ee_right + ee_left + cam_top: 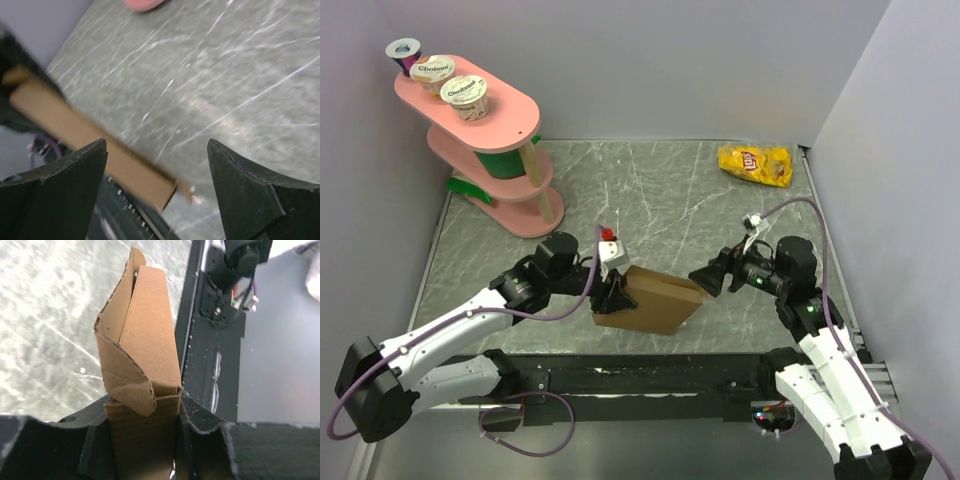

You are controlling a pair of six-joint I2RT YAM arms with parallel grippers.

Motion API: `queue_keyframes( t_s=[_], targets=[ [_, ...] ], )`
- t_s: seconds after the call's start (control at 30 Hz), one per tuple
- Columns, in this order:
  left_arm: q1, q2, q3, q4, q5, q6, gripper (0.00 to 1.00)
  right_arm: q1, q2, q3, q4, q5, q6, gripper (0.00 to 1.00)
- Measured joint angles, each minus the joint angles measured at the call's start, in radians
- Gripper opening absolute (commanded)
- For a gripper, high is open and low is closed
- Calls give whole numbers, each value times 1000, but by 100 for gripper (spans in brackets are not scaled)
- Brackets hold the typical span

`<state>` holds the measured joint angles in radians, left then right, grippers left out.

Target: Fold the paper box

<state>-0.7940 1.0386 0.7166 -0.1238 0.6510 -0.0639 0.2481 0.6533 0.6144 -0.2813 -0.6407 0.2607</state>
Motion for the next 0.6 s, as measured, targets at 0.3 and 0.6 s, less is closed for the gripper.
queue_keyframes(
  t_s=[0.3, 0.6],
  targets=[
    [59, -66, -2, 11, -1, 0, 12, 15, -183, -38, -42, 63, 34, 57],
    [71, -35, -2, 15, 37, -8, 12, 303, -156, 2, 76, 206, 126, 39]
  ],
)
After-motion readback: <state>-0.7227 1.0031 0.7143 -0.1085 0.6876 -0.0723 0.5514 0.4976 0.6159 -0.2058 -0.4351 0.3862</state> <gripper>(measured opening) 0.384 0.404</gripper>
